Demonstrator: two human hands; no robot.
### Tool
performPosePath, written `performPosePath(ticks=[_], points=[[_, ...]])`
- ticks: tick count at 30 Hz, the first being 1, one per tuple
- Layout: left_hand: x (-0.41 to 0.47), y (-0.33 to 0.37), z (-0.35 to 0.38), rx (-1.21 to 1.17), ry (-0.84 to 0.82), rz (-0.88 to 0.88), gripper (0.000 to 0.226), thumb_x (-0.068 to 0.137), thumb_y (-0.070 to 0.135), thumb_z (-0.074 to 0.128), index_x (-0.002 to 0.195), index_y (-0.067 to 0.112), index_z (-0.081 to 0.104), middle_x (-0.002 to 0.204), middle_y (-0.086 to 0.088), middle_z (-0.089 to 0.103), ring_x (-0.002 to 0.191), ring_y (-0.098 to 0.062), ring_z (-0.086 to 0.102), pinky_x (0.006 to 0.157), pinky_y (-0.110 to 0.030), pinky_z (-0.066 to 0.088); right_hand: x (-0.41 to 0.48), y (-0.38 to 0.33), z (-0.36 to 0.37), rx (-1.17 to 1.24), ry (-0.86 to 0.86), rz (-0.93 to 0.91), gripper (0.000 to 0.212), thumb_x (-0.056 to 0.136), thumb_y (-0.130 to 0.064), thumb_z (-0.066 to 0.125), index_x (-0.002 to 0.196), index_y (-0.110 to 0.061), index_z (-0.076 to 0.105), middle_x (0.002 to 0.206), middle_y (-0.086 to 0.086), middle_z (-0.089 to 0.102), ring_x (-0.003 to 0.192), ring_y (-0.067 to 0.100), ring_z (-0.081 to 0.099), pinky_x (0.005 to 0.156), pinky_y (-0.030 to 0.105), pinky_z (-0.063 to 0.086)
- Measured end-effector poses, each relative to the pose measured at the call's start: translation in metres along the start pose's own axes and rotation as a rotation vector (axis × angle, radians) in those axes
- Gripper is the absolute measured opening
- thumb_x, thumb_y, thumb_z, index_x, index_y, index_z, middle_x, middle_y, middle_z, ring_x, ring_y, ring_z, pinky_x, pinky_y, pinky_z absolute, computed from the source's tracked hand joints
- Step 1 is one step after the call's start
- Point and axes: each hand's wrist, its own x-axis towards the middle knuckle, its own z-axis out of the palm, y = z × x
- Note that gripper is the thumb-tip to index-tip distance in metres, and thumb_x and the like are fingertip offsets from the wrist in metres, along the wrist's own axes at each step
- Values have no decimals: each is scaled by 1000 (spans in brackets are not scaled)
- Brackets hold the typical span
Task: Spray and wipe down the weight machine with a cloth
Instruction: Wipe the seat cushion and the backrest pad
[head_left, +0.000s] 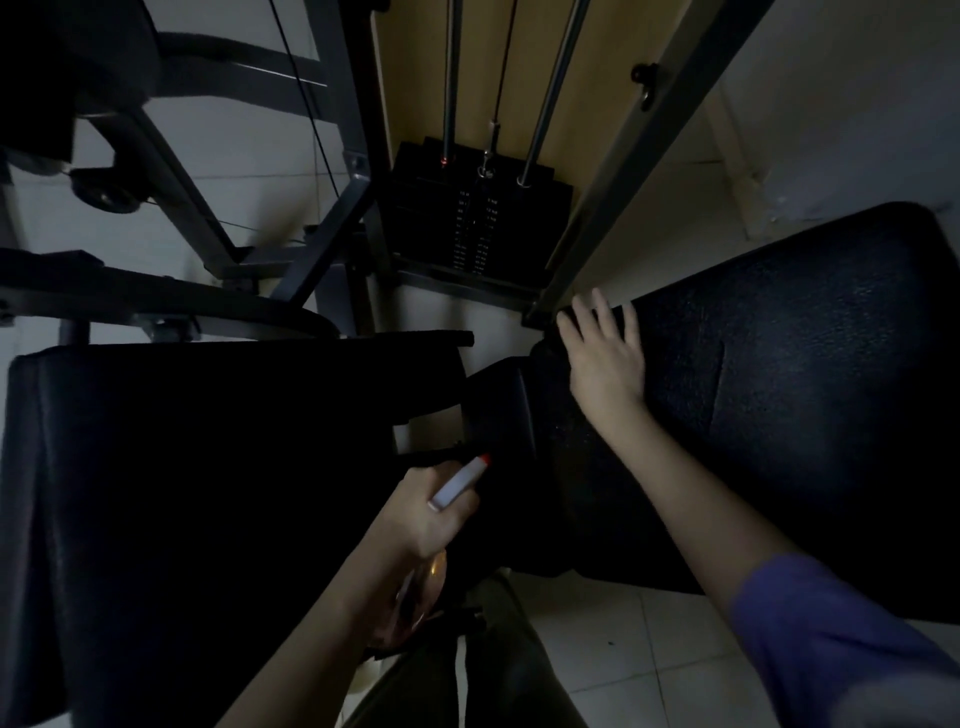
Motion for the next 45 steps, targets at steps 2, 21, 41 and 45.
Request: performPosePath(ticks=[2,21,41,45], points=[[-2,-5,0,24,-5,15,39,99,22,45,139,21,45,80,13,43,66,1,45,59,-7,35,8,-15,5,4,-41,18,60,91,-10,48,147,-14,26,157,8,18,145,27,5,116,46,-3],[-21,-11,12,-9,25,72,33,97,20,49,130,18,54,77,15,46,65,-2,48,58,-7,36,-76,-29,25,40,-5,-15,63,65,-3,72,126,-8,59,136,13,53,131,32,44,113,48,19],[-38,-11,21,-42,-1,92,25,96,19,51,120,15,59,72,12,51,58,-1,51,53,-7,39,-193,-46,42,86,-3,-12,57,68,-2,55,125,-7,59,136,13,53,128,30,47,109,44,22],[-40,-11,23,-16,-6,72,24,97,18,50,119,14,58,72,11,50,59,-2,49,52,-7,39,-225,-45,50,45,-99,-123,52,77,-5,34,116,-11,67,129,8,59,123,27,53,107,41,26]])
